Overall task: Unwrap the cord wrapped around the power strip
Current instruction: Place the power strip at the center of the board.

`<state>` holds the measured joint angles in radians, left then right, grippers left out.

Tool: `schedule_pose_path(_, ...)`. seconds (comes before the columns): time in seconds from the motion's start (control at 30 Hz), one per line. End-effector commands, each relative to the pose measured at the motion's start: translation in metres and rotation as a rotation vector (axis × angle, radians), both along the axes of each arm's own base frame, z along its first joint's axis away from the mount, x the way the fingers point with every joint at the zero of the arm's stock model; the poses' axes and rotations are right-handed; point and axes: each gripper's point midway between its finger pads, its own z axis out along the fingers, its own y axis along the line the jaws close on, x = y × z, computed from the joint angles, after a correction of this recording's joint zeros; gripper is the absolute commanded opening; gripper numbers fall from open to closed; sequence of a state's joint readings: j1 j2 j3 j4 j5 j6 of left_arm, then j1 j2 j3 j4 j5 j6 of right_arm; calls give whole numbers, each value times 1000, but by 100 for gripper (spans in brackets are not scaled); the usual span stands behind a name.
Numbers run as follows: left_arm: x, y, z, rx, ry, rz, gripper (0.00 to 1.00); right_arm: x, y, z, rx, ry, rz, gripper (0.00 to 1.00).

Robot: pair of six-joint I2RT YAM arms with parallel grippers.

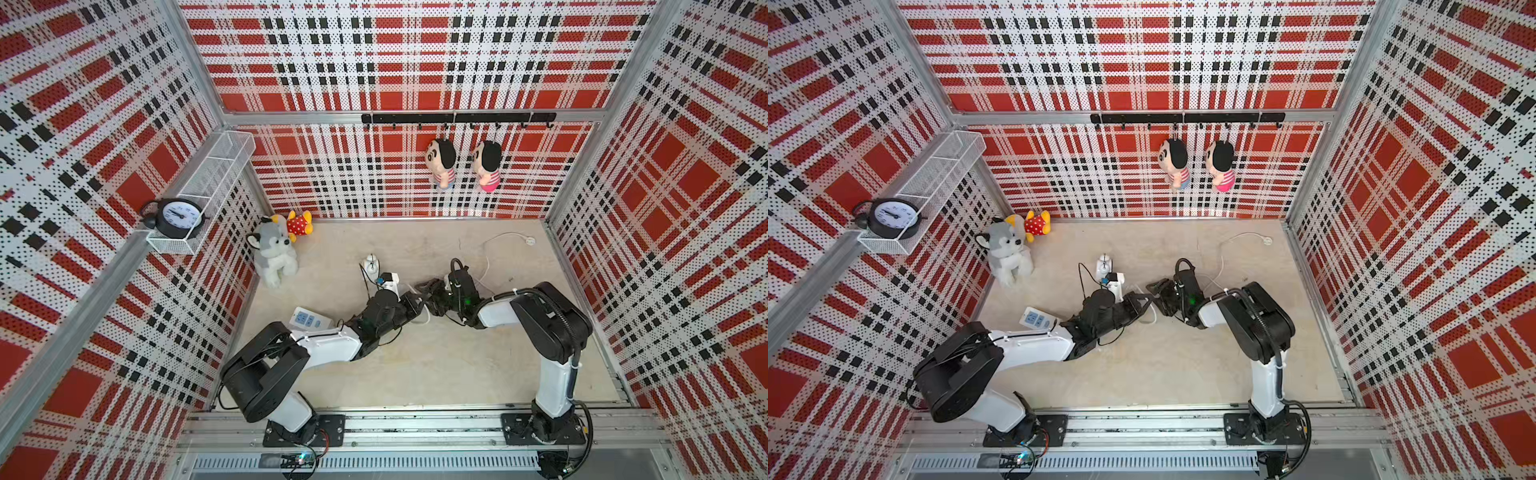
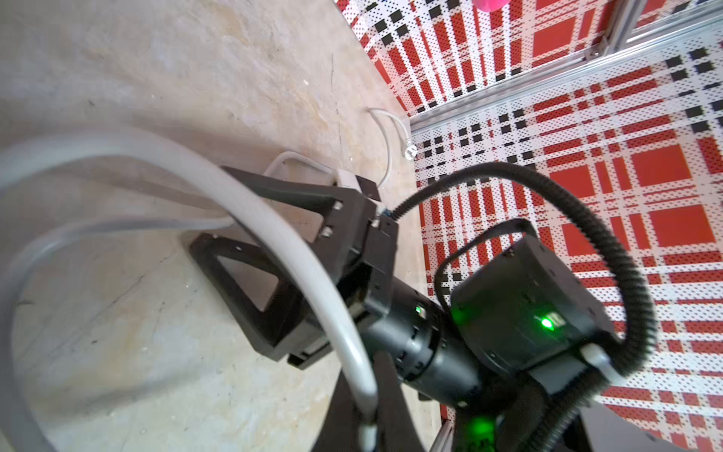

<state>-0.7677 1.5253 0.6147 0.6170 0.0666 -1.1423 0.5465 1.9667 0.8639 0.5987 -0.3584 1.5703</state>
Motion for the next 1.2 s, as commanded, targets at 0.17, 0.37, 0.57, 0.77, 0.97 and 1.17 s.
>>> schedule_pose_path(0.17,-14,14,37,-127,-98,8,0,53,-11,9,44,-126,-146,0)
schedule_pose_path(0.37,-15,71,-14,-88,11,246,0,107,-91,53,-121,-305,-235,0)
schedule_pose_path(0.57,-9,97,-66,-2,108,400,0,122,-158,63,-252,-360,-291,0)
schedule_pose_path(0.77,-6,72,-109,44,216,338,5,123,-165,52,-317,-354,-234,0)
schedule_pose_path(0.97,-8,61,-116,18,241,310,61,114,-159,21,-326,-281,-186,9)
schedule_pose_path(1.17,-20,76,-107,54,234,392,94,99,-172,13,-406,-249,-204,46)
